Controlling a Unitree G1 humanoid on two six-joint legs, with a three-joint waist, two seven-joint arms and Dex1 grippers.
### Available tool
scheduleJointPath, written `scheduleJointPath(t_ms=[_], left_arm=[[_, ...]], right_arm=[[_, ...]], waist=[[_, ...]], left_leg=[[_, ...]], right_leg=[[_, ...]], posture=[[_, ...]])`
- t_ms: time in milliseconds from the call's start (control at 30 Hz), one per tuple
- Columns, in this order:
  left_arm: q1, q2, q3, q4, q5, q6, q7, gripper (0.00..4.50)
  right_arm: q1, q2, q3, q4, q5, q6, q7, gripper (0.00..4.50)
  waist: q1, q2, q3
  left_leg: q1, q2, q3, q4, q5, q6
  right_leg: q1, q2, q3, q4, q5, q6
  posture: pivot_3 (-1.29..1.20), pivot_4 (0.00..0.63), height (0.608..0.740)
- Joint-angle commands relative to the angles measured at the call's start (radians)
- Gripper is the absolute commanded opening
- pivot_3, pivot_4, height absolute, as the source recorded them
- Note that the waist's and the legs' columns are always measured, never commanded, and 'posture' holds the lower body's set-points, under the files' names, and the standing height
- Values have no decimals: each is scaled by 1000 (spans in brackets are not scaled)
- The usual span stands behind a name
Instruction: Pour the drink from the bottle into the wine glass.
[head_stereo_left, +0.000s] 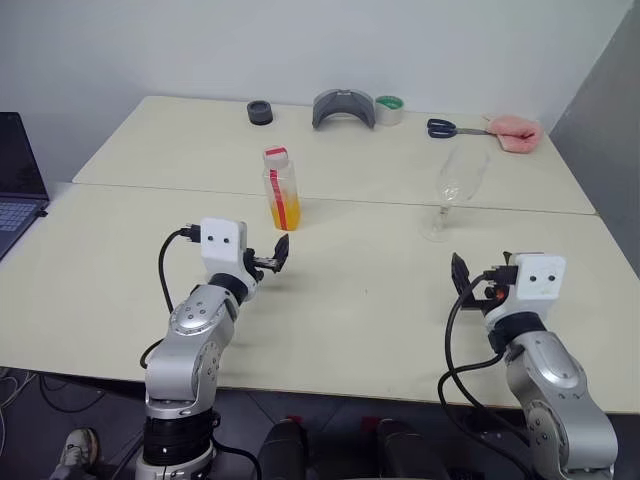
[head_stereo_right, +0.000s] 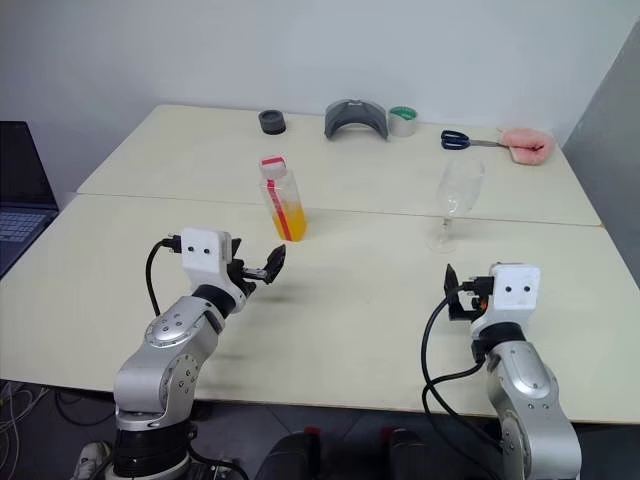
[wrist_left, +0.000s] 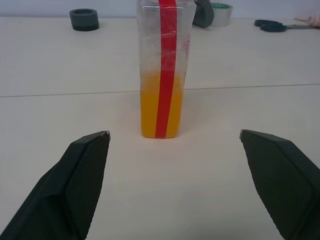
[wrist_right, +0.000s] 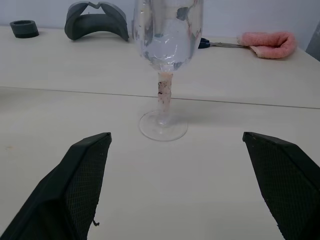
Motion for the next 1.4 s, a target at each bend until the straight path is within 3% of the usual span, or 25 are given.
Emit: scheduleJointPath(t_ms=[33, 1067, 1233, 1400], left_arm=[[-6, 24, -5, -29, 25, -41, 0, 4481], [-45, 0, 23, -7, -11, -45, 30, 4481], [-89, 18, 11, 47, 6, -76, 15, 4481], [-153, 17, 7, 133, 14, -118, 12, 4481]], right_arm=[[-14, -8, -13, -38, 0, -21, 2, 4500], [-58, -68, -54, -44, 83, -5, 77, 4500], [-130, -85, -81, -55, 251, 41, 174, 4500], [-235, -209, -132, -37, 472, 126, 325, 4500]], waist=[[0, 0, 0], [0, 0, 0], [-1, 0, 0], [1, 0, 0]], left_leg=[[0, 0, 0, 0, 0, 0], [0, 0, 0, 0, 0, 0], [0, 0, 0, 0, 0, 0], [0, 0, 0, 1, 0, 0]], right_leg=[[0, 0, 0, 0, 0, 0], [0, 0, 0, 0, 0, 0], [0, 0, 0, 0, 0, 0], [1, 0, -1, 0, 0, 0]], posture=[[0, 150, 740], [0, 150, 740], [0, 150, 740], [0, 150, 740]])
